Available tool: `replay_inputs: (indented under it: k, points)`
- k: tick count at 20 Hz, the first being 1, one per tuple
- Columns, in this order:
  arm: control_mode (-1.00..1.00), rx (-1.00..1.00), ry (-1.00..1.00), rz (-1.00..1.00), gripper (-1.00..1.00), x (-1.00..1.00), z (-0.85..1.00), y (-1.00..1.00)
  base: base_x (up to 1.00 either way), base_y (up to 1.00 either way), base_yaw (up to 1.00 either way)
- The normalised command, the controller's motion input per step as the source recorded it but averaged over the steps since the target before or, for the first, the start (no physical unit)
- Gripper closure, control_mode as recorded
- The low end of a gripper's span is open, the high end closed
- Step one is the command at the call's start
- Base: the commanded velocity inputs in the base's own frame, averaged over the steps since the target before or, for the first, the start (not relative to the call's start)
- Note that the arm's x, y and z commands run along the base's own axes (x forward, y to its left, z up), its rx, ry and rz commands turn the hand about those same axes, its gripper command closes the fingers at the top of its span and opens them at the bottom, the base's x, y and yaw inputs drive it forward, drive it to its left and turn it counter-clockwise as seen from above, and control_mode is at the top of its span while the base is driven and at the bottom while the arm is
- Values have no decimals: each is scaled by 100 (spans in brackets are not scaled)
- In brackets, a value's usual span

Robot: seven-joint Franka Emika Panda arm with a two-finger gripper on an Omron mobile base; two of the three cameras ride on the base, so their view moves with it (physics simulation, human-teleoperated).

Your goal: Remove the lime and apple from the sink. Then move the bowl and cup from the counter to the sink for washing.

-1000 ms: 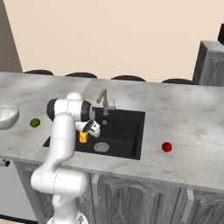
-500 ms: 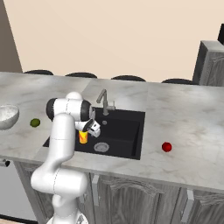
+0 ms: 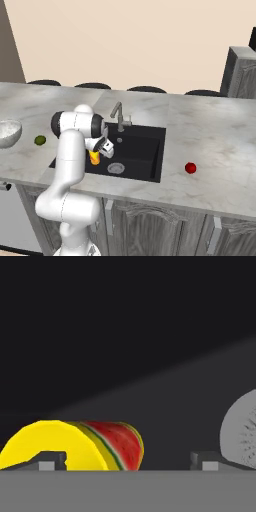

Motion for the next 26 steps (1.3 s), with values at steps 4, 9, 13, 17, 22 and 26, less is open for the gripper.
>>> replay_inputs:
  k: [4,9,13,17,22,26]
  points:
    - [-100,0,0,0,-100,-7,13,0,0,0,0]
    - [-100,0,0,0,-100,-10,28,0,0,0,0]
    - [-100,0,0,0,-100,-15,36,-1,0,0,0]
    - [-100,0,0,0,-100,-19,41,0,0,0,0]
    - [-100,-4,0,0,-100,-27,47,0,0,0,0]
    - [-100,-8,0,0,-100,-27,51,0,0,0,0]
